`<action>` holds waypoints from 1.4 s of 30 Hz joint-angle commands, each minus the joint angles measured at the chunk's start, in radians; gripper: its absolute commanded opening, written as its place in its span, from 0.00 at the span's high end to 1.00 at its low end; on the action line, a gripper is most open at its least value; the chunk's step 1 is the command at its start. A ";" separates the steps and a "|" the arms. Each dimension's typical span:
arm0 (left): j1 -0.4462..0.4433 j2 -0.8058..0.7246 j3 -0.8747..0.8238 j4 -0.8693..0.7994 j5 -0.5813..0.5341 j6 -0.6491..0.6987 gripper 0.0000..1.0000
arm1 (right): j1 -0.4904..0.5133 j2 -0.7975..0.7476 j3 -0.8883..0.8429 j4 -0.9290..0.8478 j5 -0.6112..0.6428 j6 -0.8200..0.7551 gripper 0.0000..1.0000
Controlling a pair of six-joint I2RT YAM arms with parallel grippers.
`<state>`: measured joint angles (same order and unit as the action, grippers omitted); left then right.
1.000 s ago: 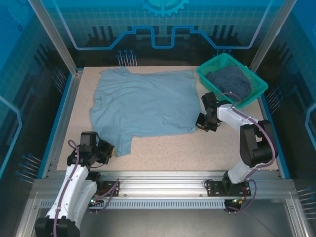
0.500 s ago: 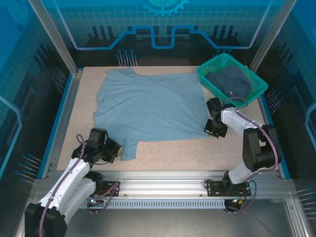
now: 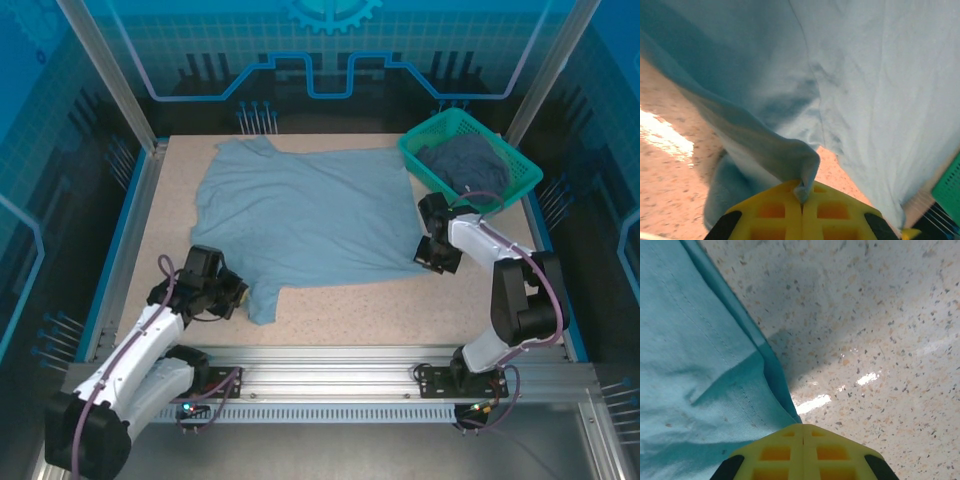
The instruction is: Fold and stack the t-shirts
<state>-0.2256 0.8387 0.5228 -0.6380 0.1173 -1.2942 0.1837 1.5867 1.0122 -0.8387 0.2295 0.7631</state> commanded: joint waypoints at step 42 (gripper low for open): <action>0.441 1.440 1.203 0.030 -0.065 0.304 0.94 | 0.079 0.133 0.284 0.224 -0.456 -0.100 0.69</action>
<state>0.1940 2.3470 1.8503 -0.5461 0.0948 -1.0103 0.2489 1.6932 1.2701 -0.6006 -0.1928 0.6785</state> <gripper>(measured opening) 0.070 0.307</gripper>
